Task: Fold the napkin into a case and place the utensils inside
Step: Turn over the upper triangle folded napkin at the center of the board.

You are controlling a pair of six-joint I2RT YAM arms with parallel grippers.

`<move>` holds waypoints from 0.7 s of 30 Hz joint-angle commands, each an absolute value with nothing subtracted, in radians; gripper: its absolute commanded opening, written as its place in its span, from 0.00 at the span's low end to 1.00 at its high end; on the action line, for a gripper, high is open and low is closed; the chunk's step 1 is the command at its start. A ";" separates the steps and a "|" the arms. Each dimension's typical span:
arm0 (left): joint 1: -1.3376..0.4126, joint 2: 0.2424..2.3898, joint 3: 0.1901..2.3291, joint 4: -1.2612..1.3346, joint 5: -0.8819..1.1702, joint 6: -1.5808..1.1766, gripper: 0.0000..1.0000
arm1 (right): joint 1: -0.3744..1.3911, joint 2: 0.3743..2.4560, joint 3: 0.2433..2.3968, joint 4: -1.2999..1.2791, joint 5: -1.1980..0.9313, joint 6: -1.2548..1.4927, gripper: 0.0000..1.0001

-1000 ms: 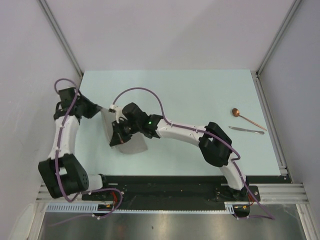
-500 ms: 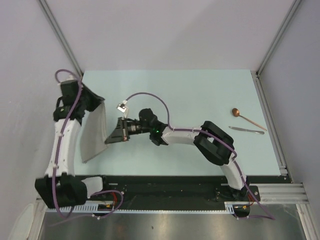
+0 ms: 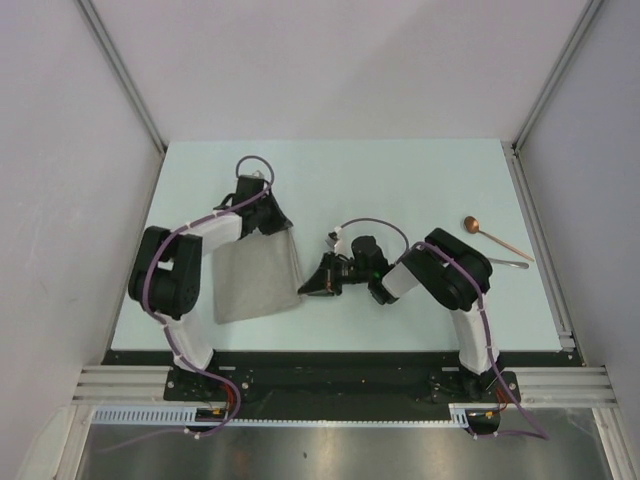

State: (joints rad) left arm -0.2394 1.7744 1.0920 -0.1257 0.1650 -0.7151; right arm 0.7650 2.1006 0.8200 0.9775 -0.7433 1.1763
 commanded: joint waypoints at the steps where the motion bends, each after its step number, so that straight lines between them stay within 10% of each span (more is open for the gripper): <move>1: -0.261 1.839 1.170 0.173 0.129 -0.745 0.00 | 0.756 2.022 0.784 0.893 -0.899 1.056 0.00; 16: -0.336 1.982 1.261 0.199 0.190 -0.709 0.00 | 0.684 1.879 0.764 0.367 -0.723 0.723 0.08; 21: -0.357 1.983 1.334 0.100 0.212 -0.663 0.33 | 0.660 1.803 0.779 0.157 -0.598 0.571 0.43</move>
State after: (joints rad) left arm -0.3515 1.9919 1.2205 0.0425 0.2359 -0.7052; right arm 0.6651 1.8900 0.7856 0.4114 -0.6495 0.7364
